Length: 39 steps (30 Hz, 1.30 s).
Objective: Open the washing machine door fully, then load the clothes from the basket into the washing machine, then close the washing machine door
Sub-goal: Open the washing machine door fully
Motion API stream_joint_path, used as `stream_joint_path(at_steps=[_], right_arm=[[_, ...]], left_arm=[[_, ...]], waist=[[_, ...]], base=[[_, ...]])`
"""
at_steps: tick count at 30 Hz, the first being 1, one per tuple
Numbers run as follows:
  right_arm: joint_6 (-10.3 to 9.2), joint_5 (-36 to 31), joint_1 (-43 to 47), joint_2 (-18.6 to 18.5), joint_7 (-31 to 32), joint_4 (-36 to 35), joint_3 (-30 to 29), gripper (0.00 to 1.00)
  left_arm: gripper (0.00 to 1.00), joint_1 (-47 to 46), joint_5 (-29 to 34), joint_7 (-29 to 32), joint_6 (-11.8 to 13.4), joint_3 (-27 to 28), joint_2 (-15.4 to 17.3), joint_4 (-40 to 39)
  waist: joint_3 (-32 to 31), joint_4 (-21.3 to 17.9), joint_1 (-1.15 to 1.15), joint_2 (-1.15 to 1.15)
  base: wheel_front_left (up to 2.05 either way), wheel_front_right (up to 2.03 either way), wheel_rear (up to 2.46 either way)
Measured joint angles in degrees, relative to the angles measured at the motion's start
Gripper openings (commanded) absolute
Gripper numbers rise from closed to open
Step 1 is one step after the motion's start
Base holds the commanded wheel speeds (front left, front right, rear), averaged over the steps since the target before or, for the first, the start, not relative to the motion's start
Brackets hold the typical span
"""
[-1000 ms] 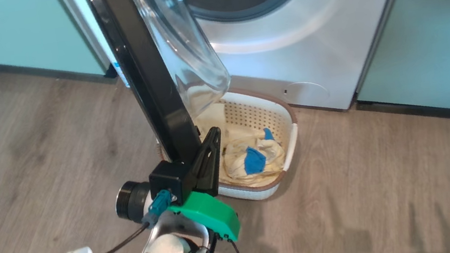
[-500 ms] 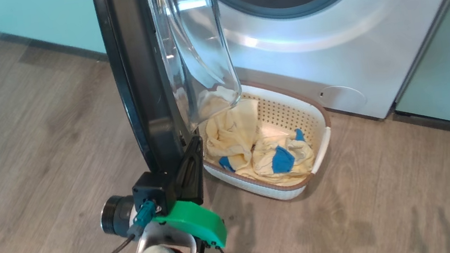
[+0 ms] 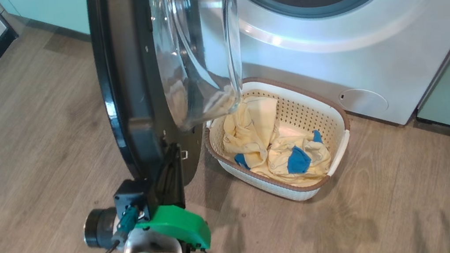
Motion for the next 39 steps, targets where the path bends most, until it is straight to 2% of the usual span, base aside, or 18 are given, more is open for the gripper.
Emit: stream_joint_path(at_steps=[8, 20, 31, 39], right_arm=[[0.0, -0.3, 0.0, 0.0, 0.0, 0.2, -0.3, 1.0], [0.0, -0.9, 0.0, 0.0, 0.0, 0.5, -0.9, 1.0], [0.0, -1.1, 0.0, 0.0, 0.0, 0.5, -1.2, 1.0], [0.0, -1.5, -0.1, -0.1, 0.5, 0.4, -1.3, 1.0]], left_arm=[[0.0, 0.4, -0.5, -0.5, 1.4, 1.7, 1.2, 0.2], [0.0, 0.2, -2.7, -1.7, 2.9, 7.2, 3.2, 2.8], [0.0, -3.0, -5.0, -4.8, 2.8, 12.2, 5.7, 10.1], [0.0, -8.3, -6.2, -7.1, 1.3, 14.4, 6.7, 18.0]], waist=[[0.3, 0.7, 0.0, 0.0], [1.0, 1.7, 0.0, 0.0], [2.0, 2.2, 0.0, 0.0], [3.4, 2.5, 0.0, 0.0]], base=[[0.0, 0.0, 0.0], [0.0, 0.0, 0.0], [0.0, 0.0, 0.0], [0.0, 0.0, 0.0]])
